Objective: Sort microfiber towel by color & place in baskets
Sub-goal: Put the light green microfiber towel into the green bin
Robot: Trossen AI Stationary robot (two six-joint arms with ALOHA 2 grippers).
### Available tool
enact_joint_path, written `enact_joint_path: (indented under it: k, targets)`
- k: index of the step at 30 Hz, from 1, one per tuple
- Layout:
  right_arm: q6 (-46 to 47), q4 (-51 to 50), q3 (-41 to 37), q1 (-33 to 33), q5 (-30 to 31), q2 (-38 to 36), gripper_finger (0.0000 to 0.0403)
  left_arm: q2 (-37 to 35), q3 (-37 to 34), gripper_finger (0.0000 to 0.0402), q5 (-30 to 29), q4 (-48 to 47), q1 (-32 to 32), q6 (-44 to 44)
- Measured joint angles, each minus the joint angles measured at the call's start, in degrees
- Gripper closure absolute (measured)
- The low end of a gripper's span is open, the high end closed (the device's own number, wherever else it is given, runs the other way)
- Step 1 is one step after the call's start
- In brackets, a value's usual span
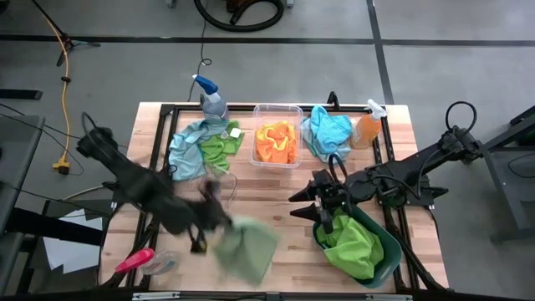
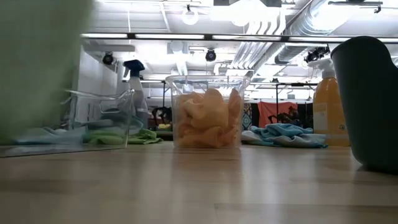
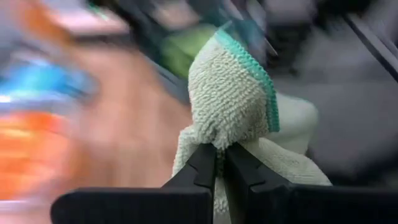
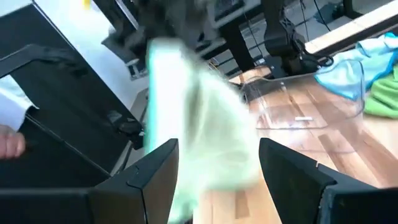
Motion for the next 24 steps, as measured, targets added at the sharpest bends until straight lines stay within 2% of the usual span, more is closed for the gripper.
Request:
enact_joint_path:
  k: [3,5,9,12,15,18,20,24]
  targets:
    - [-1.95,2.57,0.00,0.00,-1.43,-0.01,0.0183,-5.38,0.37,0.0401,-10.78,0.48,1.36,2.22]
    - [-3.16,4.99,0.00,0.00,-3.01,-0.04,0.0183,-8.08,0.35,0.0401,-15.75,0.80,2.43,3.44]
    - [-7.18,11.65,0.00,0.00,-3.89,-0.04,0.0183,-11.43,0.35,0.0401,-21.34,0.88,4.13,5.12]
    - [-10.32,17.43,0.00,-0.26,-3.87,-0.04,0.0183,-12.26,0.35,0.0401,-23.15,1.10,5.28,6.20]
    - [-14.92,22.27,0.11,-1.20,-3.89,-0.07,0.0183,-12.40,0.35,0.0401,-23.11,1.14,6.60,6.70]
    - [-19.33,19.37,3.07,-2.84,-3.86,-0.03,0.0183,-12.36,0.30,0.0401,-20.80,1.12,8.48,7.29]
    - [-21.80,14.92,6.15,-4.39,-3.80,0.14,0.0183,-12.36,0.30,0.0401,-17.12,1.24,10.80,8.27]
    - [-25.87,4.00,12.72,-7.70,-1.06,1.77,0.0183,-12.64,0.01,0.0401,-5.85,3.78,16.68,14.91]
